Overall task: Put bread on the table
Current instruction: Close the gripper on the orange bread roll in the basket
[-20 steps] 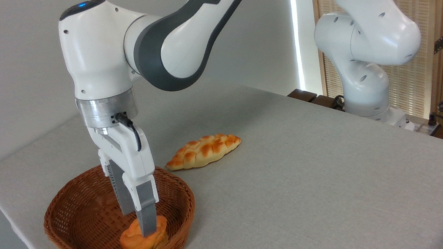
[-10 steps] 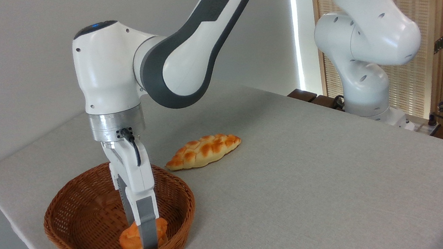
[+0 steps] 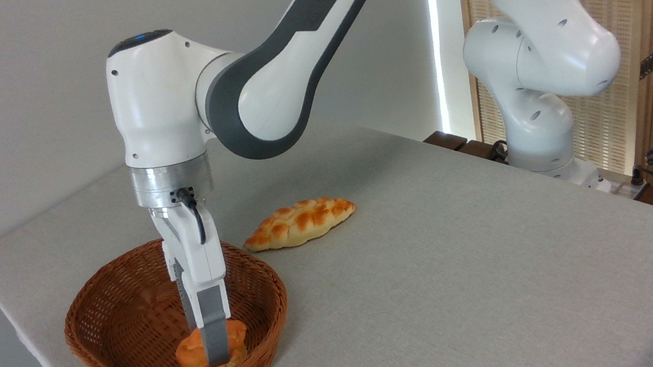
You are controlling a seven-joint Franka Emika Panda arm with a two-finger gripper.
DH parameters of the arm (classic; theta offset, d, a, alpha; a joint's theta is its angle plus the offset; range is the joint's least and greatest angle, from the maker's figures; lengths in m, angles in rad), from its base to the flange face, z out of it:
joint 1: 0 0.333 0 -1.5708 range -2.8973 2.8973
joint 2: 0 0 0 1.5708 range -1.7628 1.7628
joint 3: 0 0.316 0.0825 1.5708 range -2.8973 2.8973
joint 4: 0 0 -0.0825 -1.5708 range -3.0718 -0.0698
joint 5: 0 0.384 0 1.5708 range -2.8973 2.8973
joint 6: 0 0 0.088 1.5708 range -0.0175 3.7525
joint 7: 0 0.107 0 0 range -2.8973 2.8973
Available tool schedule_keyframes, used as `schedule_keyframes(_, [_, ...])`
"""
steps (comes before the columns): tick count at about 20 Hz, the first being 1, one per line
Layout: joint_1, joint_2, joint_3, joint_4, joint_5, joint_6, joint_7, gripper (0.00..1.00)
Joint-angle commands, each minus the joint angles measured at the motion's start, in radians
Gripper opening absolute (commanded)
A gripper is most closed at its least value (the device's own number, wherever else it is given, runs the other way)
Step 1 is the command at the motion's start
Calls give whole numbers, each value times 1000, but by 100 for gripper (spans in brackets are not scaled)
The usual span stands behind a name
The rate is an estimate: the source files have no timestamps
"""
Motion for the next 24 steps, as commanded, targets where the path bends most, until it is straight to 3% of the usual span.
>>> schedule_keyframes(1, [3,-7,-5,-16,10,22,15,35])
schedule_keyframes(12, [3,-11,-14,-14,-8,2,-2,31])
schedule_keyframes(14, [3,-16,-14,-8,-71,-7,-20,31])
schedule_keyframes(17, [5,-22,-11,-2,-172,-11,-36,22])
schedule_keyframes(24, [6,-28,-2,41,-194,-38,-89,18])
